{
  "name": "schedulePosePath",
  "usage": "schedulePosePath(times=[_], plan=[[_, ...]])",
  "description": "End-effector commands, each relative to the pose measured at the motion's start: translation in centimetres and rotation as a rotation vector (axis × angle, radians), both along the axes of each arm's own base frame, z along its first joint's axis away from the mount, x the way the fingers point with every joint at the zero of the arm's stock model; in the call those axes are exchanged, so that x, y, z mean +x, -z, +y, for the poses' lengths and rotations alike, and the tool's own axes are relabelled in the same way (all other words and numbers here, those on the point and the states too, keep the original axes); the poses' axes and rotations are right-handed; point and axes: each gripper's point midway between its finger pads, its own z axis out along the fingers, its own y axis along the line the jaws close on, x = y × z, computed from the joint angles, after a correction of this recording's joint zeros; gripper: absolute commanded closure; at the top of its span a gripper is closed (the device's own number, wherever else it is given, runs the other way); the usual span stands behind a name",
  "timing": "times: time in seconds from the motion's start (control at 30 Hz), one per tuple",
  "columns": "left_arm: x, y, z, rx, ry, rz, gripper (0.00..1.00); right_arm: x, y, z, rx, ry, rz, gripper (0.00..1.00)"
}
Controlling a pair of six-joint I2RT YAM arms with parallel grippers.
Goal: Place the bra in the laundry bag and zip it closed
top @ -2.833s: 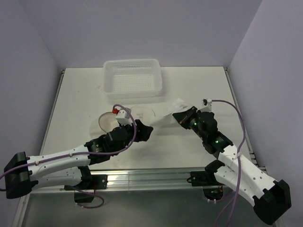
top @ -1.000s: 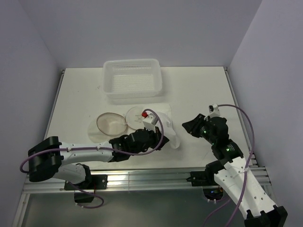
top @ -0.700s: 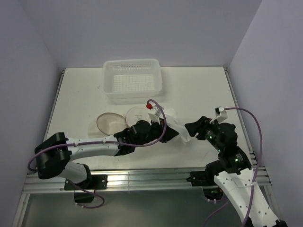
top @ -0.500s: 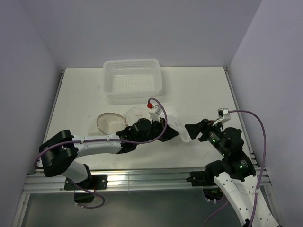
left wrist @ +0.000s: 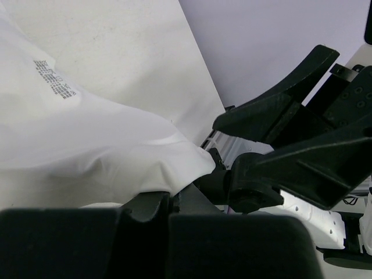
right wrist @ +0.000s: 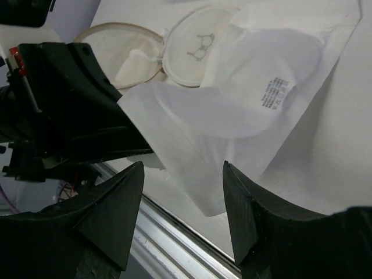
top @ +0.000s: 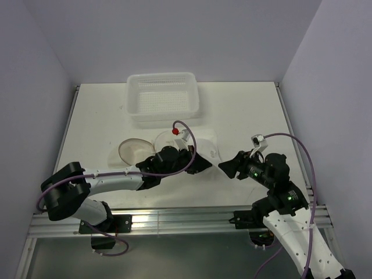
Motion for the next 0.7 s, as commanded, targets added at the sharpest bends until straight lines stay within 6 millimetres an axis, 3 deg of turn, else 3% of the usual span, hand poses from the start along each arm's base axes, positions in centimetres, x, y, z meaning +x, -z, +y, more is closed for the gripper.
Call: schedulePosePath(times=[0.0, 0.17, 0.5, 0.6, 0.67], plan=[[0.2, -1.8, -0.6, -0.064, 0.018, -0.024, 1.0, -1.0, -0.5, 1.4, 0.025, -0.099, -0.01, 0.36], [0.7, -1.7, -0.3, -0.081, 0.02, -0.013, 1.0, -1.3, 0.8, 1.6, 0.012, -0.09, 0.047, 0.34], [0.2, -2.2, 0.1, -0.101, 0.038, -0.008, 1.0, 0.3, 2.5, 2.1, -0.015, -0.04, 0.087, 0.38], [0.0, -2.1, 0.2, -0.101, 0.048, 0.0, 1.0, 0.7, 2.7, 2.3, -0.019, -0.024, 0.081, 0.49], [-0.2, -1.9, 0.3, -0.1, 0.05, 0.005, 1.0, 0.9, 3.1, 2.3, -0.021, -0.01, 0.084, 0.62]])
